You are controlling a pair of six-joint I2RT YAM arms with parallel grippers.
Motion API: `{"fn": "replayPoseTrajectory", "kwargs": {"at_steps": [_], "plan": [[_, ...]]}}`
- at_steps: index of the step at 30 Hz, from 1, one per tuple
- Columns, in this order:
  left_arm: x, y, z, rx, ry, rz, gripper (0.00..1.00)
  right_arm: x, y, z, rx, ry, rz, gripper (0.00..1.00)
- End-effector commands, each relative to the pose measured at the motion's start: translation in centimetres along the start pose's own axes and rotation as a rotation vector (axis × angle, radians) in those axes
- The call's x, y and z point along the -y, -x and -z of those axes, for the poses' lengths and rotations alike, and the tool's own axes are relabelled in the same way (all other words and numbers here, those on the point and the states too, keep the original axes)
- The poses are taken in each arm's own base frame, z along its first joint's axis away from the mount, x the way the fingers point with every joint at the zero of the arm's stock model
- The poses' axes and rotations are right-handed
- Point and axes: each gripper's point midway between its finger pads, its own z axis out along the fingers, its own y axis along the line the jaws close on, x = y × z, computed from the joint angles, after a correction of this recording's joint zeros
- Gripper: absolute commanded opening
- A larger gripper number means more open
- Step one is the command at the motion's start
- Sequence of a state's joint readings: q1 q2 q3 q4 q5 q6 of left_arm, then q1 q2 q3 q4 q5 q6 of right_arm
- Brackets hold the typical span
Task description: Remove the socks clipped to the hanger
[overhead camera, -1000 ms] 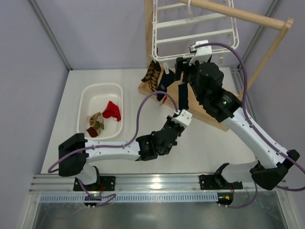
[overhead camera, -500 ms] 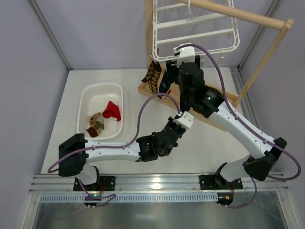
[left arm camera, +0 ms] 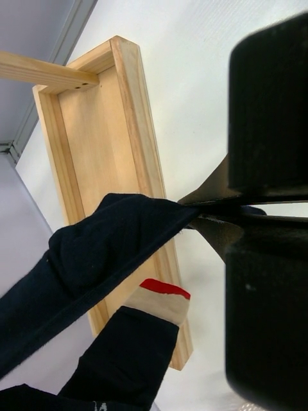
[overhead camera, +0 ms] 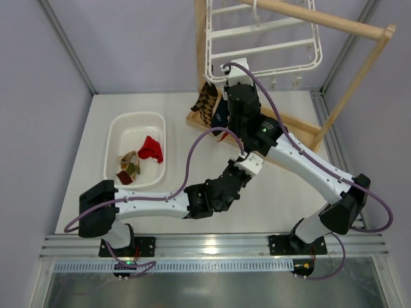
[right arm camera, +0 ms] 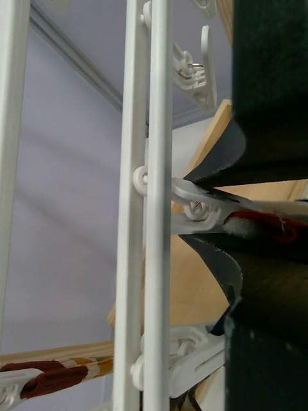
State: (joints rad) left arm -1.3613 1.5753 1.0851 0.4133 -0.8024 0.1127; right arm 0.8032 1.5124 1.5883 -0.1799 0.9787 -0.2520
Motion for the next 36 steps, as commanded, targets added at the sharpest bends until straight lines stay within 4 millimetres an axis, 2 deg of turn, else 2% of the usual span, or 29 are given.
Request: {"fn": "replayPoseTrajectory", "kwargs": {"at_steps": [1,2,4,12,13,14,15,16,17,19,23,25,26,29,30,32,33,34,35,36], "plan": [[0.5,1.7,0.6,0.032,-0.025,0.026,0.0,1.3,2.2,0.2,0.042,-0.054,-0.039,0.29],[0.5,1.6,0.6,0.031,-0.027,0.026,0.0,1.3,2.2,0.2,0.043,-0.055,-0.041,0.18],[0.3,1.5,0.7,0.031,-0.027,0.028,0.0,1.5,2.1,0.3,0.045,-0.057,-0.046,0.06],[0.2,1.2,0.8,0.021,-0.017,0.036,0.0,2.5,2.4,1.0,0.059,-0.057,-0.068,0.04],[-0.2,0.9,0.8,0.014,0.002,0.038,0.0,2.5,2.2,1.0,0.058,-0.053,-0.07,0.06],[-0.4,0.7,1.0,0.01,0.014,0.043,0.0,2.9,2.3,1.3,0.064,-0.051,-0.093,0.15],[-0.7,0.6,1.1,0.008,0.022,0.044,0.0,2.8,2.4,1.5,0.068,-0.033,-0.105,0.39],[-1.0,0.3,1.2,0.004,0.041,0.043,0.0,2.7,2.1,1.6,0.065,-0.019,-0.111,0.67],[-1.3,0.0,1.4,-0.001,0.05,0.041,0.0,3.1,2.3,2.0,0.071,-0.004,-0.127,0.84],[-1.8,-0.5,1.5,-0.011,0.07,0.038,0.0,2.3,1.8,2.3,0.071,0.052,-0.163,0.89],[-3.3,-2.0,1.5,-0.04,0.093,0.06,0.0,2.7,1.5,3.7,0.092,0.12,-0.236,0.9],[-3.7,-2.9,1.3,-0.057,0.075,0.118,0.0,2.5,0.4,4.1,0.084,0.14,-0.245,0.91],[-5.0,-3.5,1.2,-0.066,0.089,0.139,0.0,2.6,0.1,4.2,0.083,0.141,-0.251,0.91],[-7.1,-4.7,0.6,-0.085,0.099,0.227,0.0,3.0,-1.8,4.8,0.071,0.151,-0.275,0.91],[-8.0,-5.1,0.8,-0.088,0.105,0.253,0.0,3.3,-3.2,4.8,0.054,0.146,-0.27,0.91],[-10.0,-5.9,0.4,-0.097,0.124,0.323,0.0,3.2,-4.7,4.9,0.036,0.158,-0.304,0.91],[-11.1,-6.2,0.7,-0.095,0.133,0.349,0.0,3.3,-7.1,4.5,0.0,0.148,-0.29,0.91],[-11.8,-6.3,0.7,-0.096,0.14,0.391,0.0,3.8,-7.6,4.7,-0.002,0.148,-0.346,0.91],[-13.7,-6.7,0.5,-0.096,0.174,0.415,0.0,3.3,-8.6,4.7,-0.014,0.179,-0.364,0.91],[-14.1,-6.8,0.5,-0.097,0.157,0.437,0.0,3.0,-11.3,4.5,-0.055,0.188,-0.362,0.91]]}}
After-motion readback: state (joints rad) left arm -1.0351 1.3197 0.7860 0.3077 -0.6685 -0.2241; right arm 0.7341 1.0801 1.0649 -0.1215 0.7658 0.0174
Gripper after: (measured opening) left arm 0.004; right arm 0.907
